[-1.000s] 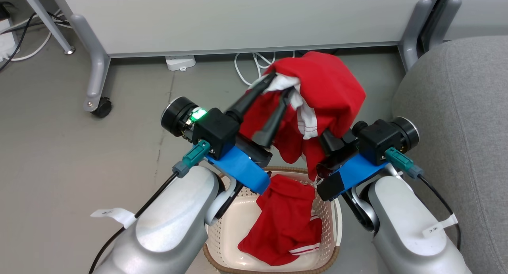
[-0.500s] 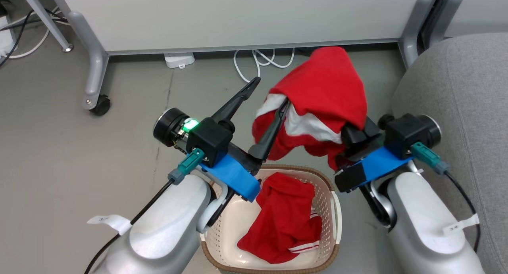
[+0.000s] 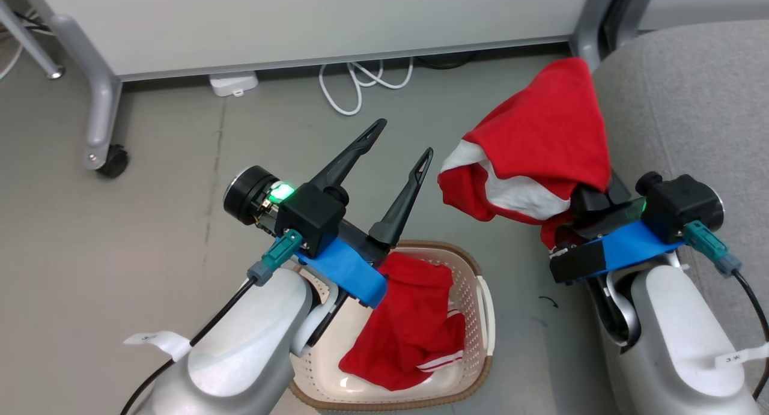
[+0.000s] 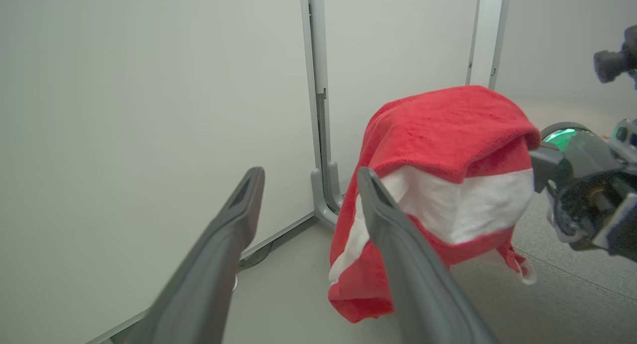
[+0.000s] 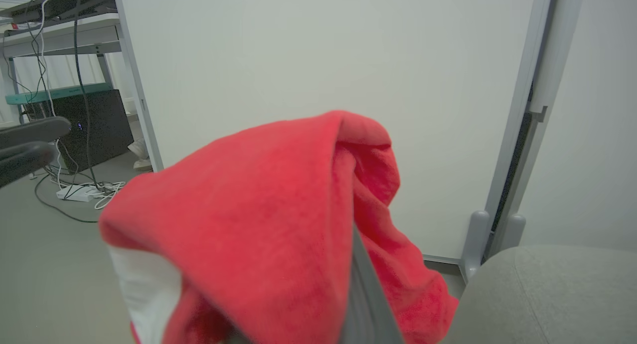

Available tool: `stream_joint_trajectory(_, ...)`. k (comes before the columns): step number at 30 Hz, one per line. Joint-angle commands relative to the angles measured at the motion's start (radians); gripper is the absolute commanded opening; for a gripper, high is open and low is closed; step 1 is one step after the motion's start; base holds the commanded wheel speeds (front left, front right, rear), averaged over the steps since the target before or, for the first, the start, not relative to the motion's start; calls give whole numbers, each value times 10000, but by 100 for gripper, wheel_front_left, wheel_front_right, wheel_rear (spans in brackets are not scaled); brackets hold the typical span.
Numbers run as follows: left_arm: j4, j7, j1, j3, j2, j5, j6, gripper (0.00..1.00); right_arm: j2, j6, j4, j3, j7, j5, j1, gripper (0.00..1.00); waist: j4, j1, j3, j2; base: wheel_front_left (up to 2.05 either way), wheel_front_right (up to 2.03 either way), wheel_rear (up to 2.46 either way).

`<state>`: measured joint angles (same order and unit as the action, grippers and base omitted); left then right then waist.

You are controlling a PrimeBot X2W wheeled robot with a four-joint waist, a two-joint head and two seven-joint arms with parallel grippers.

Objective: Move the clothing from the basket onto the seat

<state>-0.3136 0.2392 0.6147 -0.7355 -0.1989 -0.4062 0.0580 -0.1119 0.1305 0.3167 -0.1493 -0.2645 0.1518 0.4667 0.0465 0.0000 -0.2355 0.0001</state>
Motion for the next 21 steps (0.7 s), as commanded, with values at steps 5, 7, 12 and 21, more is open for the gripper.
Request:
stream_joint_trajectory(5, 120, -55, -6, -72, -128, 54, -50, 100, 26, 5, -355, 399, 1, -55, -289, 0, -617, 0, -252, -1, 0, 0, 0)
stream_joint_trajectory(7, 138, -70, 26, -107, -164, 77, -35, 100, 51, 5, -500, 568, 0, -59, -391, 0, -838, 0, -315, -1, 0, 0, 0)
stream_joint_trajectory(12, 175, -131, 113, -236, -240, 145, -28, 100, 122, 5, -867, 989, 0, -79, -685, 0, -1351, 0, -451, -1, 0, 0, 0)
stream_joint_trajectory(21, 141, -120, 215, -481, -263, 284, -1, 100, 202, 5, -1381, 1564, 0, -87, -1215, 0, -2049, 0, -629, -1, 0, 0, 0)
